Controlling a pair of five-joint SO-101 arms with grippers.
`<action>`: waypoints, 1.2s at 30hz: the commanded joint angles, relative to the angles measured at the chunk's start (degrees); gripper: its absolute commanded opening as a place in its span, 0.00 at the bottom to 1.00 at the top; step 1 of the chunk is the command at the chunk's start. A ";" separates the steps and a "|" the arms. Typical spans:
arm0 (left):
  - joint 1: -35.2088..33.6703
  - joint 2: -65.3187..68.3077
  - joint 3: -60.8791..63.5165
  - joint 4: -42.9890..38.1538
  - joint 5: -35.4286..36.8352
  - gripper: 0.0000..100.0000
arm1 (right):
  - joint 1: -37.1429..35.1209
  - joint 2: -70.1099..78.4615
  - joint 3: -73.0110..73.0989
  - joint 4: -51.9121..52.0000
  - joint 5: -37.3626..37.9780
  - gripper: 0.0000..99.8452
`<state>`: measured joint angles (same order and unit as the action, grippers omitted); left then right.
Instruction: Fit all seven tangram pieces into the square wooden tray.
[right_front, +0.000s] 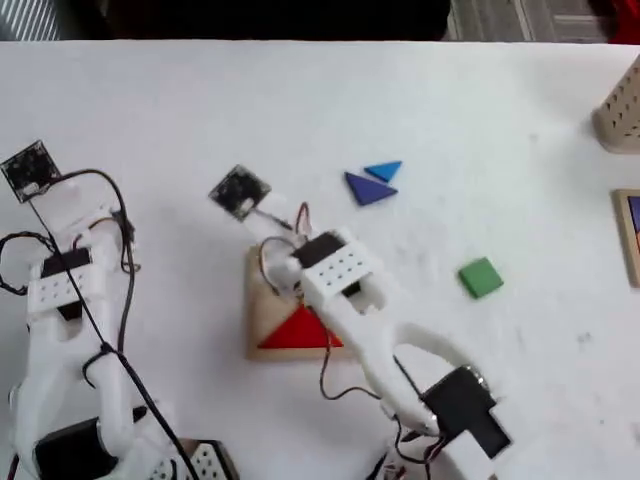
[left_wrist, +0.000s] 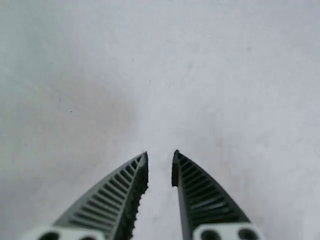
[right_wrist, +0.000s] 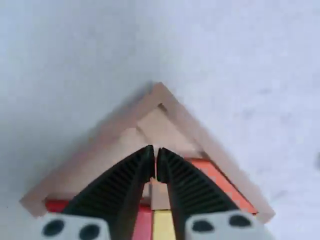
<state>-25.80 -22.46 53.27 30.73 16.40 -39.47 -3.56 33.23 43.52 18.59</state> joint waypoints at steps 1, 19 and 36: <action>0.66 -0.04 -2.29 -1.23 0.53 0.10 | -2.86 -2.51 2.20 -0.04 -0.53 0.02; 0.57 -0.04 -2.29 -1.23 0.53 0.10 | 1.10 -3.47 2.46 0.40 -0.44 0.02; 0.48 -0.04 -2.29 -1.23 0.53 0.10 | 1.54 4.70 -1.32 2.95 -2.46 0.02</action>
<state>-25.80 -22.46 53.27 30.73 16.40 -40.26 1.36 34.37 45.80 16.40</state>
